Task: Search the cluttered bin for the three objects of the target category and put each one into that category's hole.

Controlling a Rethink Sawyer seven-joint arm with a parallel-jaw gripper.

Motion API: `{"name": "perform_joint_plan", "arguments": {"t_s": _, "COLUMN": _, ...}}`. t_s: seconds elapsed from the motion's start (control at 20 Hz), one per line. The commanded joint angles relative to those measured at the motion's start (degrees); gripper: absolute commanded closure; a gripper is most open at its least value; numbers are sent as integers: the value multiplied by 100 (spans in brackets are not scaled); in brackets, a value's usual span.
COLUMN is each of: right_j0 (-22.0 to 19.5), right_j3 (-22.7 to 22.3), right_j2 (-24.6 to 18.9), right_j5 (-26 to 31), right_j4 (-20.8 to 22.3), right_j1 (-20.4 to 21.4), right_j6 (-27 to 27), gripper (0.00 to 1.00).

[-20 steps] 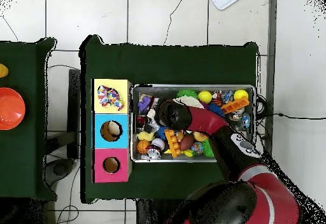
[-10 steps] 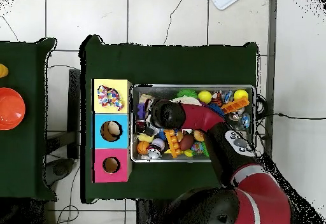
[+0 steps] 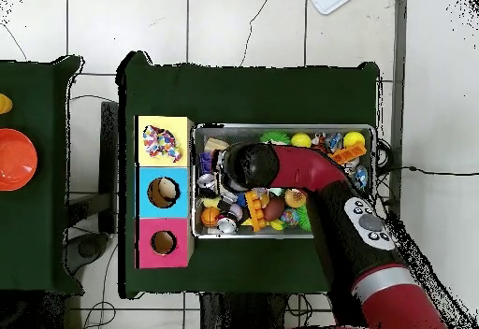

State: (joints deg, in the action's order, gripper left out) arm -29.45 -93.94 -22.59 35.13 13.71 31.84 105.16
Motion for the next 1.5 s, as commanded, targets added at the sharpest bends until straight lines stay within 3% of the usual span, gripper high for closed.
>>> {"name": "perform_joint_plan", "arguments": {"t_s": 0.05, "right_j0": -119, "right_j3": -457, "right_j2": -334, "right_j5": 1312, "right_j4": -304, "right_j1": 790, "right_j6": -256, "gripper": 100}}
{"name": "perform_joint_plan", "arguments": {"t_s": 1.05, "right_j0": 73, "right_j3": -388, "right_j2": -374, "right_j5": 2165, "right_j4": -1084, "right_j1": 1559, "right_j6": 132, "gripper": 100}}
{"name": "perform_joint_plan", "arguments": {"t_s": 1.5, "right_j0": 436, "right_j3": -180, "right_j2": -330, "right_j5": 2052, "right_j4": -1632, "right_j1": 1641, "right_j6": 677, "gripper": 100}}
